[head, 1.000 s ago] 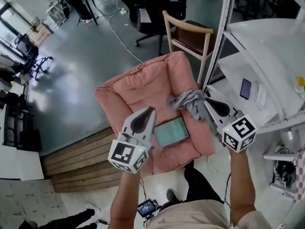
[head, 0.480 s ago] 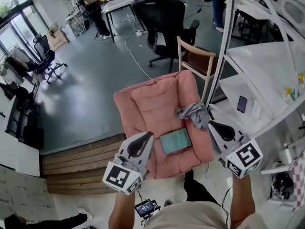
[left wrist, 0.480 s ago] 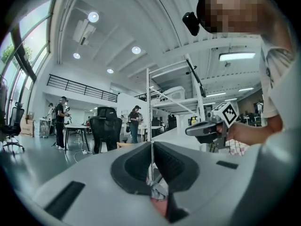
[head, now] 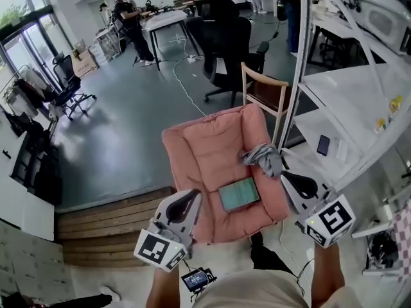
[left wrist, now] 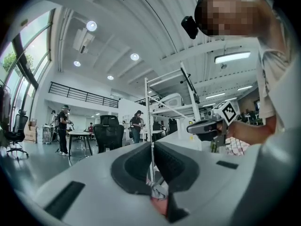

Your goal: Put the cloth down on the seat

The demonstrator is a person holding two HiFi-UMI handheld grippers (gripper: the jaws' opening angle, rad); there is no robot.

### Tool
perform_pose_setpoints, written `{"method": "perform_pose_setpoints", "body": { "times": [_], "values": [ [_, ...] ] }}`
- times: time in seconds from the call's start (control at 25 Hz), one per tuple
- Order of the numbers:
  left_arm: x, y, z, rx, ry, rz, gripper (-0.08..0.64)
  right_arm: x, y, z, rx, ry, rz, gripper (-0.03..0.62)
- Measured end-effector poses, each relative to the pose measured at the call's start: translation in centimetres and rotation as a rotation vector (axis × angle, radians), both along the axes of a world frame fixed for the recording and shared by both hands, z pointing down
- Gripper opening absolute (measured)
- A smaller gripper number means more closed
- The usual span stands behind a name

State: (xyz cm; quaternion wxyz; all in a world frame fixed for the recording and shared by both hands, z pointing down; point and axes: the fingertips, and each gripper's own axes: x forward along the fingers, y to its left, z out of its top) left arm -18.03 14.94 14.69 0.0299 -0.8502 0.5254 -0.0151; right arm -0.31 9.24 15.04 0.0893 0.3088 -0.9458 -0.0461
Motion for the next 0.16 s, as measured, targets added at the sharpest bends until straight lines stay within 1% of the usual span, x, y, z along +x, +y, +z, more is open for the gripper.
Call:
{"method": "perform_pose_setpoints", "body": {
  "times": [0.16],
  "values": [
    [-0.3,1.7,-0.6,0.005,0.003,0.002,0.02,-0.3,1.7,-0.8,0.01,0.001,0.0,-0.009]
  ]
}}
